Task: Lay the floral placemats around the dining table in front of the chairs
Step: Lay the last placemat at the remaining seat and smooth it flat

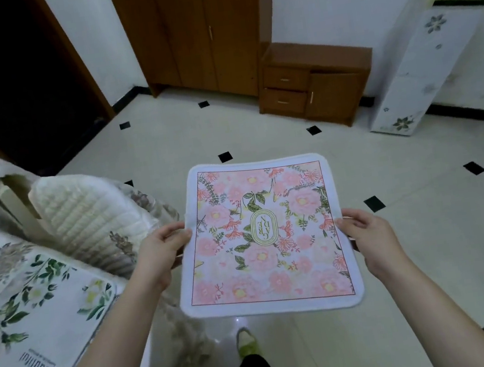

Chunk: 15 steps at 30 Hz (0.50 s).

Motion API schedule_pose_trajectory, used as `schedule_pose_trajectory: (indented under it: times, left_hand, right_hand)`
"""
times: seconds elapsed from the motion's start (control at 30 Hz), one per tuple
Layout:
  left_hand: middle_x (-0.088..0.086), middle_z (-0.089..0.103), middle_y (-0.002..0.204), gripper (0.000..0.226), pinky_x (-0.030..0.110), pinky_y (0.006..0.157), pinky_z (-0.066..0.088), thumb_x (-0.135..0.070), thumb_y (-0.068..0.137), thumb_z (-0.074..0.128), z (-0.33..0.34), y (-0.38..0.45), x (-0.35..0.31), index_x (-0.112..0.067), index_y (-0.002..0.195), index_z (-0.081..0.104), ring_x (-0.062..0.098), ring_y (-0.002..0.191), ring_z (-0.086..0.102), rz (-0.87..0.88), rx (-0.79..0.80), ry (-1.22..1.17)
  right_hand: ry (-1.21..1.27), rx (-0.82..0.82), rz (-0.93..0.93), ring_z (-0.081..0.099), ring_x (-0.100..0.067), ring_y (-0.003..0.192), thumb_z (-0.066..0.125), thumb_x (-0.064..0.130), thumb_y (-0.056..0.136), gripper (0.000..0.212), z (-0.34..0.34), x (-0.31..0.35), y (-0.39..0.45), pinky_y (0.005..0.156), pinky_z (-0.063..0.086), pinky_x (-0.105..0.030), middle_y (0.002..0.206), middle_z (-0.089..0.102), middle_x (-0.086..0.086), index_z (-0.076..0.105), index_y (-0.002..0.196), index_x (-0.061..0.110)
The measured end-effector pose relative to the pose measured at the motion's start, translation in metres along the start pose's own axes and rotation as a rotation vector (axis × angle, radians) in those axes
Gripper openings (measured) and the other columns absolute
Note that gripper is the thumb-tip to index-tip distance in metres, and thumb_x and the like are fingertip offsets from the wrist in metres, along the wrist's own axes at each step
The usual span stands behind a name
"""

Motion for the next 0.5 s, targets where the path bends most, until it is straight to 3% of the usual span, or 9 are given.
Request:
schedule_pose_trajectory:
  times: [0.07, 0.27, 0.5]
  left_hand:
    - [0.000, 0.073, 0.076, 0.014, 0.021, 0.051, 0.053, -0.006, 0.088, 0.069, -0.006, 0.024, -0.007, -0.015, 0.098, 0.070, 0.013, 0.055, 0.066, 0.006, -0.026, -0.015]
    - [0.002, 0.073, 0.074, 0.013, 0.022, 0.045, 0.052, -0.007, 0.088, 0.069, -0.022, 0.094, -0.039, -0.018, 0.094, 0.070, 0.013, 0.051, 0.066, -0.020, -0.058, -0.064]
    - [0.005, 0.072, 0.076, 0.016, 0.021, 0.044, 0.050, -0.004, 0.090, 0.066, -0.019, 0.162, -0.073, -0.015, 0.101, 0.069, 0.014, 0.054, 0.066, -0.066, -0.050, -0.120]
  right_hand:
    - [-0.020, 0.013, -0.003, 0.070, -0.013, 0.067, 0.065, 0.005, 0.091, 0.019, 0.020, 0.010, 0.026, 0.058, 0.054, -0.026, 0.090, 0.074, -0.008, 0.067, 0.110, 0.008]
    - [-0.094, 0.058, -0.015, 0.071, -0.018, 0.072, 0.065, 0.008, 0.092, 0.023, 0.078, 0.049, 0.097, 0.059, 0.055, -0.027, 0.099, 0.075, -0.012, 0.067, 0.115, 0.009]
    - [-0.112, 0.058, -0.017, 0.071, -0.013, 0.065, 0.065, 0.009, 0.092, 0.021, 0.121, 0.079, 0.168, 0.052, 0.053, -0.022, 0.088, 0.076, -0.004, 0.066, 0.114, 0.011]
Point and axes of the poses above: each hand's wrist, its own y-axis towards the middle knuckle, its own z-axis out of the palm, x = y × z, the point moved 6 cm from there along y, towards the middle knuckle
